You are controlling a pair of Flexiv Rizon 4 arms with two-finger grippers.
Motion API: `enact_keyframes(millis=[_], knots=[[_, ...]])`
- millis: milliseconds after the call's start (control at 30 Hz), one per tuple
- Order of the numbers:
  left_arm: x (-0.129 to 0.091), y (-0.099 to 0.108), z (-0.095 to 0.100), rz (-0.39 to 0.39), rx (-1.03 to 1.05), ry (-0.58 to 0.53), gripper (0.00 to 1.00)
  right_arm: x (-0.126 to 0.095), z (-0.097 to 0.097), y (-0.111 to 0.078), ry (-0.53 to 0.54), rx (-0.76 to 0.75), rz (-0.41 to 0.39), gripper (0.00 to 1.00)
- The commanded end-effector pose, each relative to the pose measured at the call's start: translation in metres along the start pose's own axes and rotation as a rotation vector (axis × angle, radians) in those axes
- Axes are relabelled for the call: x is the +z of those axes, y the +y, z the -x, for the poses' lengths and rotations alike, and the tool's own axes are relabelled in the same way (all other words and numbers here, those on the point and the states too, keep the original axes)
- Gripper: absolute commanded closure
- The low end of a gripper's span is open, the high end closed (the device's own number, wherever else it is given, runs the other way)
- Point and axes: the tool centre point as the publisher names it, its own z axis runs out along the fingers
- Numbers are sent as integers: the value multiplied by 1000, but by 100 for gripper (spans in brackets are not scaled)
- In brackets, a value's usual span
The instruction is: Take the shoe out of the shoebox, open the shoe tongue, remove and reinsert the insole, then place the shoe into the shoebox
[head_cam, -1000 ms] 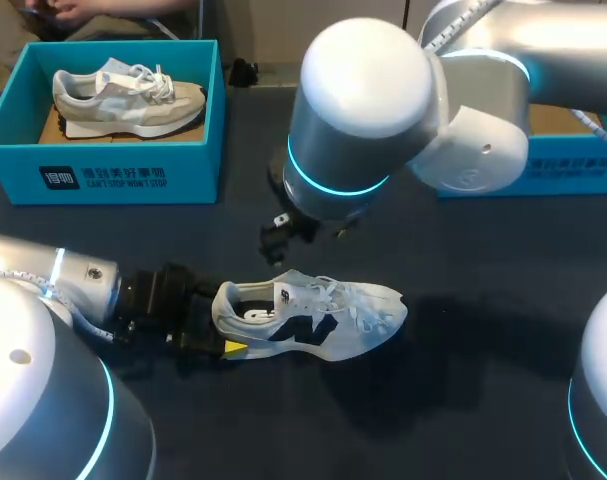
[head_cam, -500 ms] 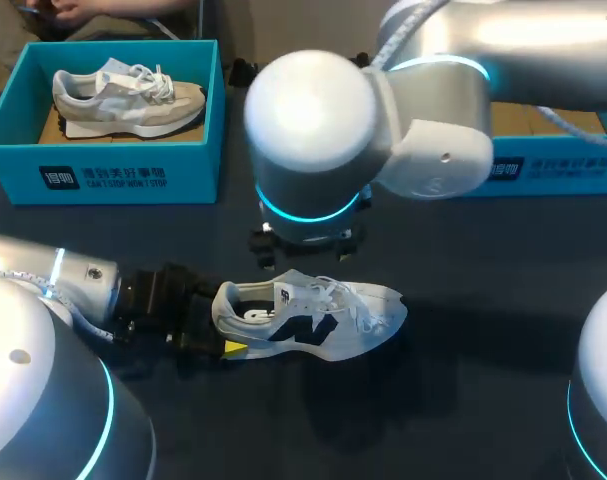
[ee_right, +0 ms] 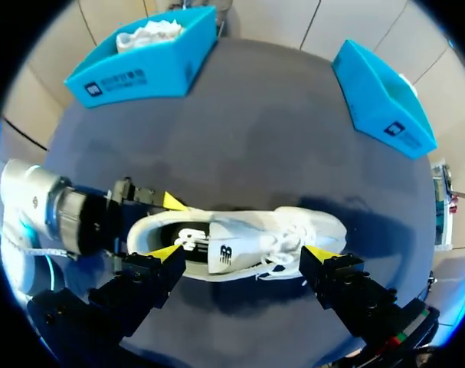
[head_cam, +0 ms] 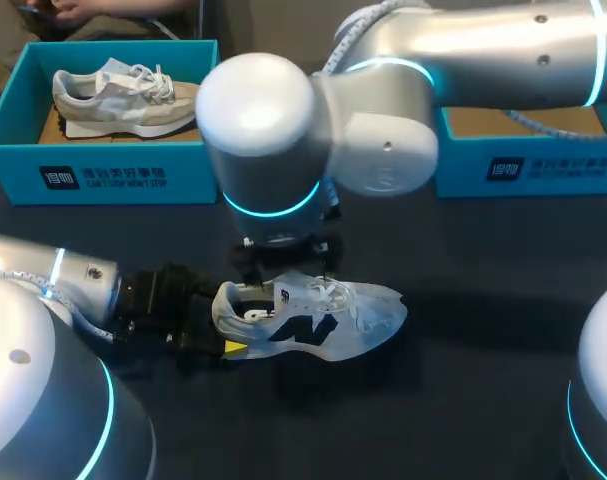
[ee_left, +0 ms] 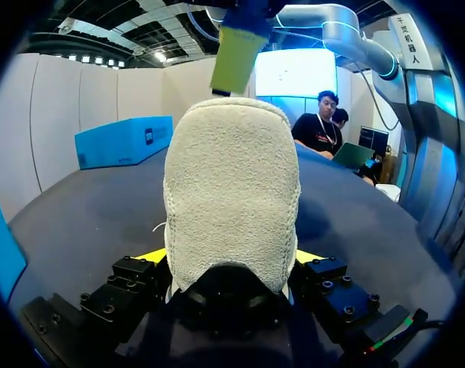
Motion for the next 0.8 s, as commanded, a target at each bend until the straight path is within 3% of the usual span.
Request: enact_keyframes(millis=[33,633,800], knots=[[2,0,0,3,0,1,100,13,-12,-4,-71,34,-10,0],[2,0,0,3,0,1,100,48,-13,-17,-182,75,-147,0],[2,0,0,3,0,1,100,48,-9,-19,-254,97,-174,0]])
